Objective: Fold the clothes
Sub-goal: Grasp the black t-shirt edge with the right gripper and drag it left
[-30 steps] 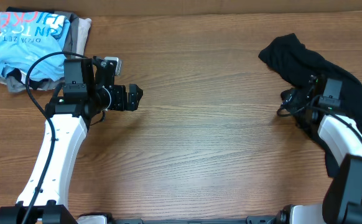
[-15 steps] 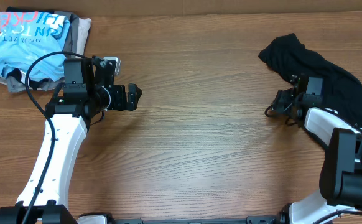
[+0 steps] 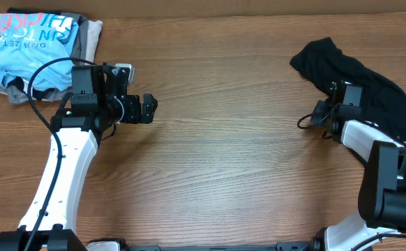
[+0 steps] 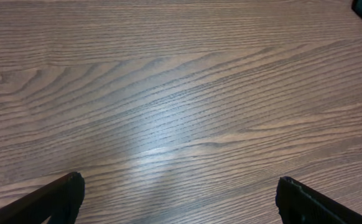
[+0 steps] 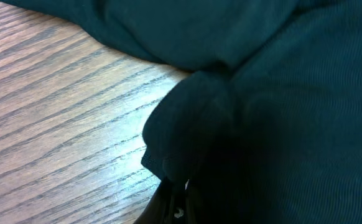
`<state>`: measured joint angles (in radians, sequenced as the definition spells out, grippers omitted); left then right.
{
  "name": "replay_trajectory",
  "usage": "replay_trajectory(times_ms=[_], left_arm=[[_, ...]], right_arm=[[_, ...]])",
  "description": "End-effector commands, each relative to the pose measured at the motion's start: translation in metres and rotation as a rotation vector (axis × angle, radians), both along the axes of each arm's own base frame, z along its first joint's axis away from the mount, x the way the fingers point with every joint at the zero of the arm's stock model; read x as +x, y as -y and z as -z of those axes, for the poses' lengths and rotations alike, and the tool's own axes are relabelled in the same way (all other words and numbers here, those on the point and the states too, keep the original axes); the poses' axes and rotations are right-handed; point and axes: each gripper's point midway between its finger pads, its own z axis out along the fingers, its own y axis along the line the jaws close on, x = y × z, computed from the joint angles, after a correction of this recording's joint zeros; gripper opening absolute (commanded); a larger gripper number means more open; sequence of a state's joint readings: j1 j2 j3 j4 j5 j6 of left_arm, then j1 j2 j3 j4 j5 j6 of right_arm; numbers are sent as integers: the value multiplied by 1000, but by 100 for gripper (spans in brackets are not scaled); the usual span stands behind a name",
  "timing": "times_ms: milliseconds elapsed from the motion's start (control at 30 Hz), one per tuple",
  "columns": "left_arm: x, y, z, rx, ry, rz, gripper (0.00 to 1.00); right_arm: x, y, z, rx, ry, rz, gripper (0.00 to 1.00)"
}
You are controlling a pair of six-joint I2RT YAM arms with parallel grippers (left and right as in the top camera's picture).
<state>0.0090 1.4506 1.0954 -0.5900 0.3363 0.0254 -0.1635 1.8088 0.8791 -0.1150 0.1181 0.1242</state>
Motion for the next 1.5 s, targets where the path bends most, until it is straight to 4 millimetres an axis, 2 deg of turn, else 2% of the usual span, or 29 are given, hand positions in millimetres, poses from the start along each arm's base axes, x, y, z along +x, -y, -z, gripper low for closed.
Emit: replay_trajectory(times_ms=[0,67,100,167,300,400,433,467,533,667,733,833,1000,1133,1200,1300,1433,1467], left_arm=[[6,-2,-9,-3,24,-14,98],[10,-3,-15,-21,30,-39,96],[14,-3,-22,-30,49,-50,96],[19,-4,-32,-27,75,-51,96],[28,-5,-50,-19,121,-58,97],[31,-9,-55,-1,135,-73,98],[31,-10,-55,0,135,-74,98],[31,-11,-55,7,135,-80,98],[31,-14,-53,20,131,-91,98],[31,-17,-53,33,129,-102,99],[31,-18,-52,39,130,-107,99],[32,-21,-52,52,130,-118,99],[33,-21,-53,52,136,-118,100],[33,-21,-53,52,139,-118,100],[35,-21,-55,51,146,-118,100],[37,-15,-58,34,163,-99,99],[41,3,-67,-3,203,-47,98],[44,11,-71,-7,226,-29,97]], right_arm=[[3,-13,1,72,6,13,4],[5,-34,-3,122,0,-43,4],[6,-56,-12,155,-7,-102,4],[8,-83,-28,168,-18,-168,4],[3,-155,-82,200,-33,-351,4],[-15,-212,-121,220,-58,-497,4],[-22,-225,-128,224,-69,-534,4],[-34,-247,-136,238,-88,-595,4],[-57,-278,-142,252,-131,-685,4],[-123,-346,-140,307,-244,-912,4],[-154,-369,-138,306,-290,-1002,4],[-200,-392,-134,284,-362,-1104,4],[-257,-405,-131,282,-478,-1191,4],[-278,-402,-137,317,-539,-1179,4],[-275,-391,-153,319,-501,-1119,4],[-259,-367,-178,307,-399,-995,4],[-231,-308,-222,307,-210,-727,4],[-218,-278,-247,322,-87,-631,4]])
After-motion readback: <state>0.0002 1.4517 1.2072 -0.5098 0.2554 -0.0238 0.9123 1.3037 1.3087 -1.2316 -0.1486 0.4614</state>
